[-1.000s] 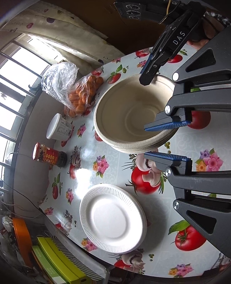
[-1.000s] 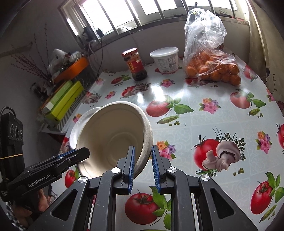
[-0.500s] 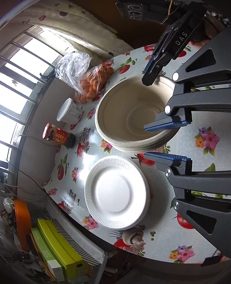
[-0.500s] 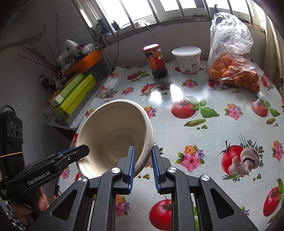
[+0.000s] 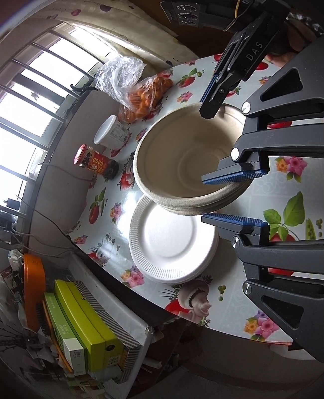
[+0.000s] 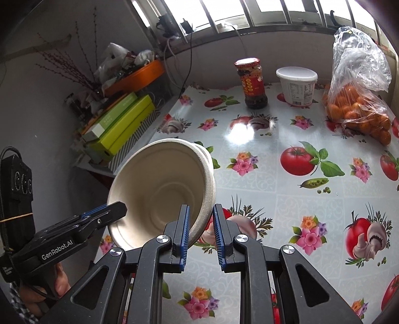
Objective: Organize plates and bowls
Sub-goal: 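Lower the nested bowls onto the white plate stack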
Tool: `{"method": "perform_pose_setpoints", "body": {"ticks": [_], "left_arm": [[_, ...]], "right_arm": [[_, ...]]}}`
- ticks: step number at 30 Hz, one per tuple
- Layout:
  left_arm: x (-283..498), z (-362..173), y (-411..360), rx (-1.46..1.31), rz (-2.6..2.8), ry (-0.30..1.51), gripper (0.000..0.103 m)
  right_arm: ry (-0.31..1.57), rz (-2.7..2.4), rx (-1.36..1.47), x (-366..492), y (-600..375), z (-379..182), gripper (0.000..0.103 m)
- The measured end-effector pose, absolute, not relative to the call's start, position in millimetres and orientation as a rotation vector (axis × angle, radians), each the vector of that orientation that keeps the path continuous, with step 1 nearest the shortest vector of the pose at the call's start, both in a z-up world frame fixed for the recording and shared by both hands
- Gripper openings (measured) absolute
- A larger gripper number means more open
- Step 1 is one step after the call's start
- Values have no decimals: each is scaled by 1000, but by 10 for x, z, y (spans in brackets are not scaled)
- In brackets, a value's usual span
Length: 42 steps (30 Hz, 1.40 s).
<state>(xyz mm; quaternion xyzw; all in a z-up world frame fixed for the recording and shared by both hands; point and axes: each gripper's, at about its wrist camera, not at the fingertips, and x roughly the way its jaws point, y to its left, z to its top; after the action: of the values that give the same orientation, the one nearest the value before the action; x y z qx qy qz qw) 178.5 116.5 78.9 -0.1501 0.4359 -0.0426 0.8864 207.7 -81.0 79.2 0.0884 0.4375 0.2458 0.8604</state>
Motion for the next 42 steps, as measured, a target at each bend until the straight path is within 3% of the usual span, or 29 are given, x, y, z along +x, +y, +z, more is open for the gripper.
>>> {"method": "perform_pose_setpoints", "body": {"ticks": [42], "left_arm": [[2697,453,1821,-302,35,996,25]], "right_arm": [[1028,532,171,3081,20,470,19]]}}
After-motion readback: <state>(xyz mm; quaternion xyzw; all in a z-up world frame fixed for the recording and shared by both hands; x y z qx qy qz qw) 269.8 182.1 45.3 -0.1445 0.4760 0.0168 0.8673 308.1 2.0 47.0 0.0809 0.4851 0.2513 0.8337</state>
